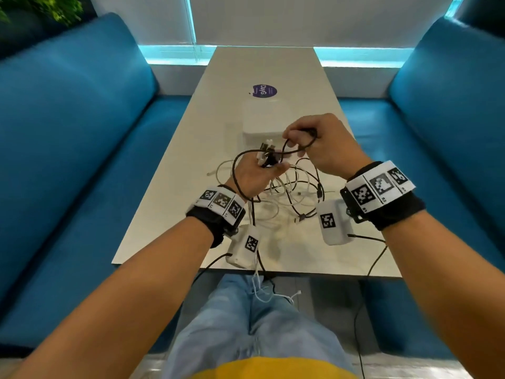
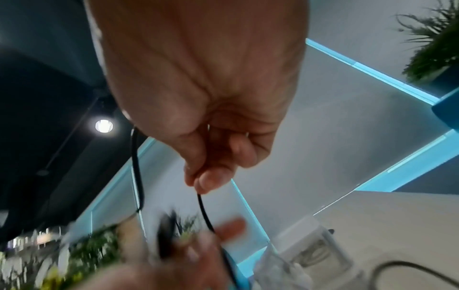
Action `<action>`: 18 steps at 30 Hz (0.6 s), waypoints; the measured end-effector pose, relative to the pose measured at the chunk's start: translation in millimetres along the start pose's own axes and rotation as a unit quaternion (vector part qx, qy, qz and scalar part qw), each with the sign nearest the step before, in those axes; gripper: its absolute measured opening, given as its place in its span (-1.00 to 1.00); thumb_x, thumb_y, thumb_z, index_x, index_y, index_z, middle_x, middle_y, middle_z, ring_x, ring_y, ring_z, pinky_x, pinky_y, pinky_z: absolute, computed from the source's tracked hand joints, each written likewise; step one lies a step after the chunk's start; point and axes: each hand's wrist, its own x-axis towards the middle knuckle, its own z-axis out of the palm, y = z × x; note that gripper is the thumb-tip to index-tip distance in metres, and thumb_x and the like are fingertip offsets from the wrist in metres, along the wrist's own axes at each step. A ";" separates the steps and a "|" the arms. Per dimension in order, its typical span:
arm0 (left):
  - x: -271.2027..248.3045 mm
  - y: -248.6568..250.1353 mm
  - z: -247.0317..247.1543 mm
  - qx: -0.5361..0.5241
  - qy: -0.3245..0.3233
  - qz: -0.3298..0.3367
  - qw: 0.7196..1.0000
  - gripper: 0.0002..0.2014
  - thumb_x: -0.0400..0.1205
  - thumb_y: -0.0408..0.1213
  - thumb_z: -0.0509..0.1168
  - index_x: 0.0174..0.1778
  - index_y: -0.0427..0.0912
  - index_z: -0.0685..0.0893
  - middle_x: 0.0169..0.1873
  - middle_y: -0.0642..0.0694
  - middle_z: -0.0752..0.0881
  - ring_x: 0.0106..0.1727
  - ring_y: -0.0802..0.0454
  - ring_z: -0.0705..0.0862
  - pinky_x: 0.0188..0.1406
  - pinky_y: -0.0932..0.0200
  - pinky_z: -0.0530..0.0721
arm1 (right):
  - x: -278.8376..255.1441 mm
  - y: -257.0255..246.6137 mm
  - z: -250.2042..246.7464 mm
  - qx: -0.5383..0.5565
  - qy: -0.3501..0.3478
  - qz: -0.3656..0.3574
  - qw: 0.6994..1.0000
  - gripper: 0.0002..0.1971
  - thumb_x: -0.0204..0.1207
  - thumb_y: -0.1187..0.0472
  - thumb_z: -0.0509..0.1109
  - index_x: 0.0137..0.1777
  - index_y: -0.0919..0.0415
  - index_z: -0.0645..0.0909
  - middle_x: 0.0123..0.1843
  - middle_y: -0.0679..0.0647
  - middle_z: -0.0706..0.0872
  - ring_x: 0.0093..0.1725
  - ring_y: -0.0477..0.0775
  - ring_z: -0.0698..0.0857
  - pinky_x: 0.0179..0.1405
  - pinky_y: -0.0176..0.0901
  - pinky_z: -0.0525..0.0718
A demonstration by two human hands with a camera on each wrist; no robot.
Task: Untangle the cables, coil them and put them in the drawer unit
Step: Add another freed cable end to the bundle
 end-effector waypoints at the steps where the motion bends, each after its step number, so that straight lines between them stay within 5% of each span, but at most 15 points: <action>1: 0.7 -4.6 2.3 0.024 -0.009 -0.018 0.999 -0.83 0.56 -0.18 0.44 -0.33 0.14 0.68 -0.50 0.20 0.62 -0.41 0.28 0.53 -0.23 0.22 0.50 | -1.5 -5.9 -2.2 0.043 0.006 -0.014 0.999 -0.84 0.63 0.35 0.31 -0.08 0.22 0.72 -0.28 0.00 0.72 -0.42 -0.31 0.63 -0.27 -0.41 0.57; 6: 2.0 -19.0 0.4 0.038 0.004 -0.095 0.995 -0.72 0.56 -0.12 0.45 -0.38 -0.21 0.68 -0.55 -0.01 0.53 -0.54 0.13 0.43 -0.45 0.23 0.40 | -6.3 -29.9 -11.4 0.249 0.059 -0.031 0.966 -0.91 0.63 0.37 0.31 0.01 0.28 0.66 -0.26 0.15 0.69 -0.44 -0.14 0.65 -0.46 -0.48 0.51; 8: 1.0 -16.0 -3.5 0.001 0.006 -0.097 0.995 -0.78 0.60 -0.20 0.40 -0.34 -0.19 0.73 -0.53 0.00 0.55 -0.52 0.14 0.43 -0.47 0.29 0.38 | -5.4 -20.6 1.9 0.190 0.041 -0.002 0.981 -0.82 0.58 0.31 0.40 0.16 0.25 0.59 -0.22 0.10 0.67 -0.42 -0.22 0.63 -0.39 -0.43 0.54; 11: -3.2 -4.8 -9.0 -0.049 0.016 -0.102 0.993 -0.81 0.66 -0.26 0.32 -0.25 -0.16 0.74 -0.69 0.16 0.53 -0.66 0.27 0.39 -0.59 0.36 0.32 | -4.6 17.0 35.2 0.018 -0.128 0.119 0.984 -0.60 0.56 0.06 0.42 0.36 0.06 0.49 0.03 -0.07 0.66 -0.10 -0.23 0.64 -0.08 -0.31 0.57; 13: -5.4 -1.4 -14.9 -0.070 0.022 -0.122 0.990 -0.80 0.69 -0.17 0.28 -0.17 -0.12 0.76 -0.62 0.15 0.57 -0.66 0.25 0.35 -0.61 0.31 0.29 | -4.6 43.3 56.7 -0.026 -0.198 0.159 0.967 -0.73 0.59 -0.06 0.33 0.24 -0.02 0.59 -0.04 -0.04 0.71 -0.10 -0.03 0.64 -0.13 -0.21 0.58; 18: -5.7 1.8 -44.7 -0.231 0.079 -0.152 0.958 -0.77 0.75 -0.19 0.17 -0.11 -0.12 0.71 -0.30 0.00 0.58 -0.52 0.14 0.20 -0.60 0.27 0.12 | -3.0 78.5 67.2 -0.087 -0.132 0.199 0.967 -0.77 0.47 -0.09 0.45 -0.16 0.06 0.73 -0.21 -0.01 0.74 -0.14 0.02 0.68 -0.10 -0.17 0.58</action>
